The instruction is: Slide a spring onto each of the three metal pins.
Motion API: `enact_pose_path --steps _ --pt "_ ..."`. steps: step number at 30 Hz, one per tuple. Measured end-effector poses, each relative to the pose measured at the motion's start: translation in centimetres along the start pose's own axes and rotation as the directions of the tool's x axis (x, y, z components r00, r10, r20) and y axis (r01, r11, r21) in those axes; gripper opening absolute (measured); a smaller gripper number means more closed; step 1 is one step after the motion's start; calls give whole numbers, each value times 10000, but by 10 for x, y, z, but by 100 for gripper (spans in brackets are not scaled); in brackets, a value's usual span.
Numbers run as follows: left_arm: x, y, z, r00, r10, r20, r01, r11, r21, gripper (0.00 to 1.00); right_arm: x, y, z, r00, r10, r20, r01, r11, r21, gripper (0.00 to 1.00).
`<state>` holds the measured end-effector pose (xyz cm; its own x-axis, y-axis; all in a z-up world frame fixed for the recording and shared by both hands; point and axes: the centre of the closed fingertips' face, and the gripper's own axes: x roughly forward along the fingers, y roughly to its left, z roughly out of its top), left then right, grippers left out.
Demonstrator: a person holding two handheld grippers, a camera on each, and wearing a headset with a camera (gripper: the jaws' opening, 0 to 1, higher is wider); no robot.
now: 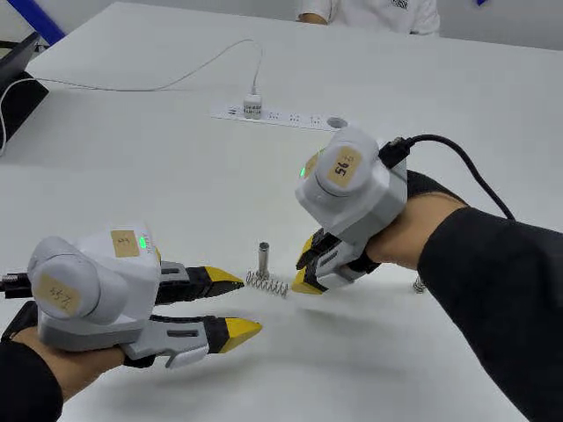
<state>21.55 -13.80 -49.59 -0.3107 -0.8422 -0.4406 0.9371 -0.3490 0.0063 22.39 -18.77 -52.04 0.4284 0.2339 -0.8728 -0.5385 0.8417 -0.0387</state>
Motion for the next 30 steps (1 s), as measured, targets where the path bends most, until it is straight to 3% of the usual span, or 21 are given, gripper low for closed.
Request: enact_pose_path --steps 15,30 --pt "-2 3 -3 10000 72 -52 -73 10000 -31 32 23 -3 -5 9997 114 -192 -106 9992 390 14" --pt "-4 5 -4 9998 186 -73 -186 9998 -57 32 28 1 -8 9985 386 -397 -373 9988 328 12"
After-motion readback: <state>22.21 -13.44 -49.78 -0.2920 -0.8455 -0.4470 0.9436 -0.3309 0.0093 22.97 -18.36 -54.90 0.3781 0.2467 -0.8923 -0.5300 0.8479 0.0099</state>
